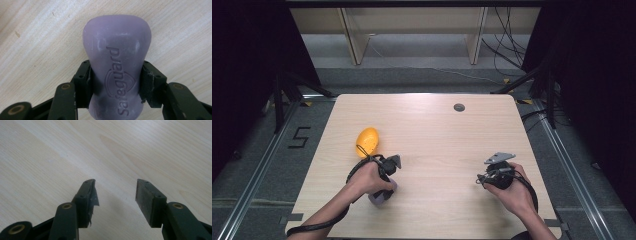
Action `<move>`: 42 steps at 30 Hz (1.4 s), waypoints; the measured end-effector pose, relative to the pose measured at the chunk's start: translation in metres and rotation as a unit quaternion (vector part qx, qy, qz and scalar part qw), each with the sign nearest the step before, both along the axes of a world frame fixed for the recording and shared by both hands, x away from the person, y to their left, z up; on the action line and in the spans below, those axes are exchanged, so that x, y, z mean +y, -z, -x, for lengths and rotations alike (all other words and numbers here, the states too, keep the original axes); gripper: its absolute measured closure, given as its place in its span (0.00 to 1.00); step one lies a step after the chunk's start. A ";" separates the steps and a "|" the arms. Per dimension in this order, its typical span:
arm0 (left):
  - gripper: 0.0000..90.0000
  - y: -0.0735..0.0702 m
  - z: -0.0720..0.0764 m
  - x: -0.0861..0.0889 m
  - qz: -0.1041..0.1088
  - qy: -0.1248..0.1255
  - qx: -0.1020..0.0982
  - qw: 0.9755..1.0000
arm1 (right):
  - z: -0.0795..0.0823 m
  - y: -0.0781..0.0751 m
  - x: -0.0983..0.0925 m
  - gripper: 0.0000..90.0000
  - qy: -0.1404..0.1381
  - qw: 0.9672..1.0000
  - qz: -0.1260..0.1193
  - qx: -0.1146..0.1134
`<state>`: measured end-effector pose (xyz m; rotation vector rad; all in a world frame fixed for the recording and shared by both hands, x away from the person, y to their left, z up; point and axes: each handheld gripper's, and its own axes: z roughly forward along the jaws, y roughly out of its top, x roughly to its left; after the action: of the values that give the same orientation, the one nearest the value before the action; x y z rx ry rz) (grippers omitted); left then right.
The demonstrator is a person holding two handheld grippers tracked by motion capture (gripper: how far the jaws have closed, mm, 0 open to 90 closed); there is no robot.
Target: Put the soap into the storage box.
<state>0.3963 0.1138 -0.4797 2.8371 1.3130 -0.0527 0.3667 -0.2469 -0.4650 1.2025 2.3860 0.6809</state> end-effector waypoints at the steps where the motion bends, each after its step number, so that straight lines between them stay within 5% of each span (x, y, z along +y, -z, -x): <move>1: 0.54 0.000 0.000 0.000 0.001 -0.001 0.000 1.000 | 0.000 0.000 0.000 0.56 0.001 1.000 -0.001 0.001; 24: 0.54 -0.009 -0.002 0.005 0.020 -0.009 -0.021 1.000 | 0.000 0.000 0.001 0.56 0.001 1.000 -0.002 0.002; 32: 0.54 -0.017 -0.007 0.011 0.047 -0.033 -0.047 0.997 | 0.000 -0.001 0.001 0.56 0.001 1.000 -0.001 0.001; 42: 0.54 -0.026 -0.014 0.020 0.058 -0.053 -0.065 0.995 | -0.001 0.000 0.000 0.56 -0.003 1.000 0.001 -0.005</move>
<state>0.4100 0.1334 -0.4540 2.6234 1.3817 0.0551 0.3676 -0.2472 -0.4649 1.1886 2.3819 0.6840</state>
